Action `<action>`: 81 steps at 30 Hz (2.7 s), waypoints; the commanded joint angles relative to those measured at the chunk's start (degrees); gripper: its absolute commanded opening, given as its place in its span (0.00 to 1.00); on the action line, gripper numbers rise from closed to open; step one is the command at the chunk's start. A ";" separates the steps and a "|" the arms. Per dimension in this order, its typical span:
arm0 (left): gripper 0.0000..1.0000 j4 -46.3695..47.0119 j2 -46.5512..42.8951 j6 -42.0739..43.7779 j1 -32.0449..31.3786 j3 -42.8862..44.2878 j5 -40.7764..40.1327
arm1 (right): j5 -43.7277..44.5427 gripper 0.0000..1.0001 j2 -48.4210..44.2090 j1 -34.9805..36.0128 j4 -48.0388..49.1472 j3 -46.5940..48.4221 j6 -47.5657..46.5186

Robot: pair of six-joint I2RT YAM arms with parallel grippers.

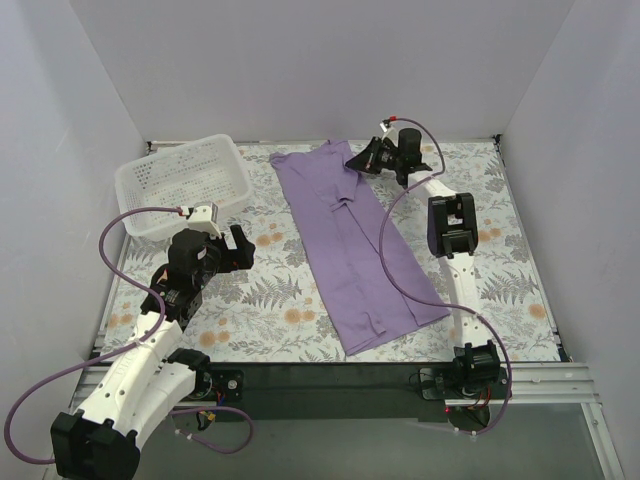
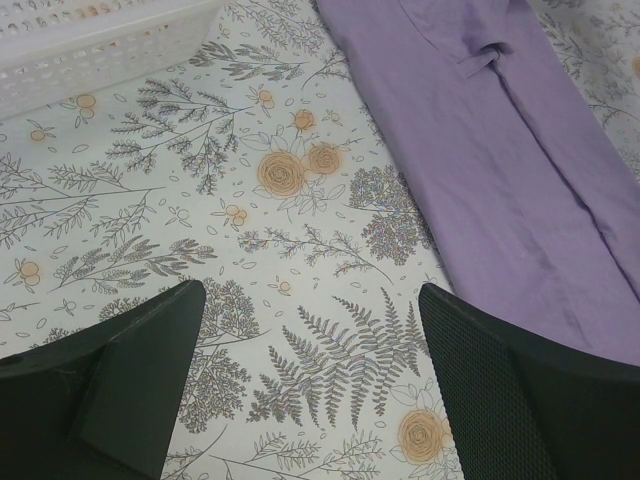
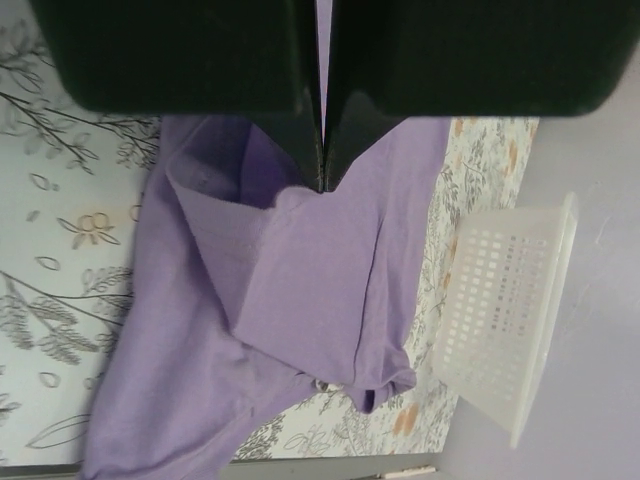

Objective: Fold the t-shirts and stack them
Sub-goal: Fold the tshirt

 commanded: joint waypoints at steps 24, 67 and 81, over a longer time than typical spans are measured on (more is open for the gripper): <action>0.88 0.54 -1.95 0.78 0.21 0.34 0.09 | 3.32 0.47 -16.83 5.04 -23.85 0.89 -37.22; 0.88 0.54 -1.16 0.60 0.30 0.43 0.97 | 22.46 0.50 -7.44 8.19 -26.23 6.51 -45.51; 0.88 0.54 -0.90 0.60 0.30 0.52 1.06 | 26.16 0.48 -5.24 8.64 -26.49 7.83 -45.86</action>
